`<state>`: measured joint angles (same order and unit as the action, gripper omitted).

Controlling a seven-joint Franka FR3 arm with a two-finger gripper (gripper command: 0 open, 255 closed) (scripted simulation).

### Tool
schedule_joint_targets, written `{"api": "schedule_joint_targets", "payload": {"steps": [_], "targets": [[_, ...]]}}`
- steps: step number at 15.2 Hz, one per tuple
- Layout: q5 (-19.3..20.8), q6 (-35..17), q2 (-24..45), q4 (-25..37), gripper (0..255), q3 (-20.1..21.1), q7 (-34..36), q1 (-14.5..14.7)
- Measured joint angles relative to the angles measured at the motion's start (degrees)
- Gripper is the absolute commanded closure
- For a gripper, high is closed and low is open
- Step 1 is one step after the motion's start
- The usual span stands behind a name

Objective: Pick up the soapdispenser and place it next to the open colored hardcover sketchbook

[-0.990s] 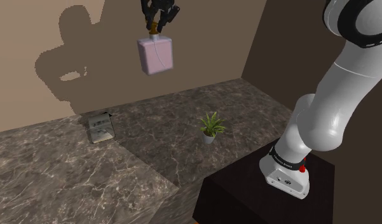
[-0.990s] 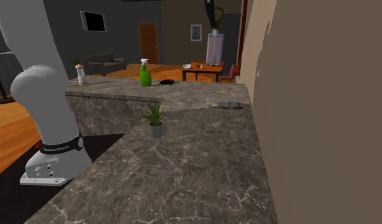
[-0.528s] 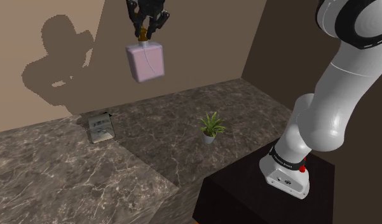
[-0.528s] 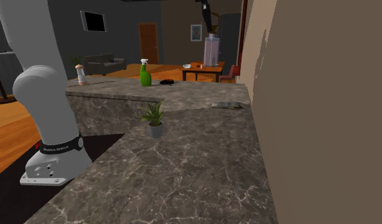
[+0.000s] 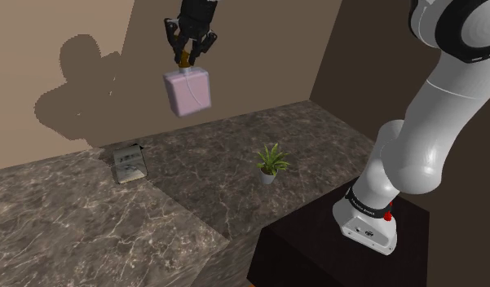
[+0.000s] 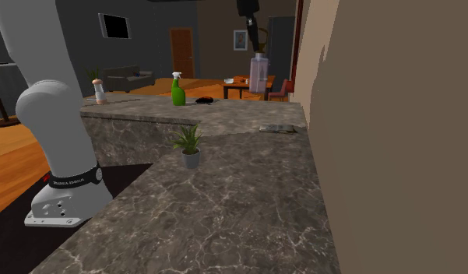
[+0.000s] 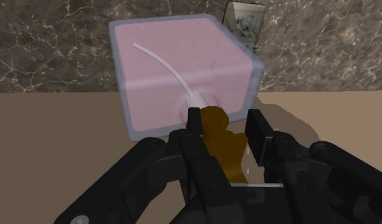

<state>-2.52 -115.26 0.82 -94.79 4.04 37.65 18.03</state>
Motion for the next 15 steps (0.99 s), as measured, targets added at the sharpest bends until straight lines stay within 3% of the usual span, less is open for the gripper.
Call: {"api": "schedule_joint_targets", "payload": {"steps": [15], "targets": [[-0.3, -11.6, -0.2, -11.8, 255, 0.1, -0.5, 0.1]]}}
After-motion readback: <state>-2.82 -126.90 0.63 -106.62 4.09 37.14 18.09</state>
